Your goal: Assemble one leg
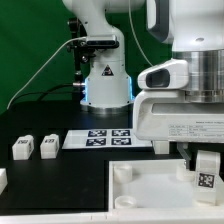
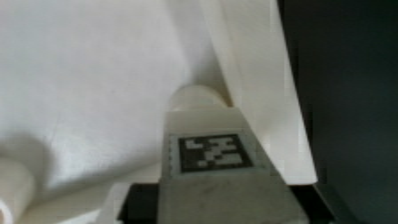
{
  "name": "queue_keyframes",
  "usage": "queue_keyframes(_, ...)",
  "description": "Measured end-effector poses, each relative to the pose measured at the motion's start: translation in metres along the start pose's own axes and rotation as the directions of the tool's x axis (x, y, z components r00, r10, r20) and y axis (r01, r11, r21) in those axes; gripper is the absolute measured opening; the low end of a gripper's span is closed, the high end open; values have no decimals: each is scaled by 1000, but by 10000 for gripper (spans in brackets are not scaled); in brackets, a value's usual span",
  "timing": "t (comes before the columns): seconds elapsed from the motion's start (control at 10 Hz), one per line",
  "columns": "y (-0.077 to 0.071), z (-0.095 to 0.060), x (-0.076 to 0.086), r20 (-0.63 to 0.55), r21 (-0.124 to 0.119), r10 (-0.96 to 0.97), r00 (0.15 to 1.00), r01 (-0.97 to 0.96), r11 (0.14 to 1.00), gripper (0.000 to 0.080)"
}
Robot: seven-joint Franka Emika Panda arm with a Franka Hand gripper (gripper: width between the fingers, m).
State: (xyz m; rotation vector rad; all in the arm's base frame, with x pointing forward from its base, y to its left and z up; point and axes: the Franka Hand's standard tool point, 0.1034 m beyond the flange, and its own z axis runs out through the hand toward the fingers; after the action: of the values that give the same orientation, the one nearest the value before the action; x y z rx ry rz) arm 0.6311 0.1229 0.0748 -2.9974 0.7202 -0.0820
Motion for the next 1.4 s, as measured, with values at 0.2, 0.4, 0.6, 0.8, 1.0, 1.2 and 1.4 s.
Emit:
queue_keyframes(0.2,1,1,1,1,10,297,955,-297,955,295)
queue_keyframes(0.4,1,2,0,12,16,612,791,-612,791,295)
queue_keyframes(0.6,0,3,1,54,19,842,537,-843,537,295)
queue_keyframes(0.8,2,3,3,78,17,899,431,-902,431,295)
queue_keyframes(1.0,1,3,2,78,17,894,442,-897,442,295)
queue_keyframes(1.2,2,4,3,58,46,691,721,-693,719,617)
queue_keyframes(1.4,2,4,3,37,62,413,910,-415,908,643)
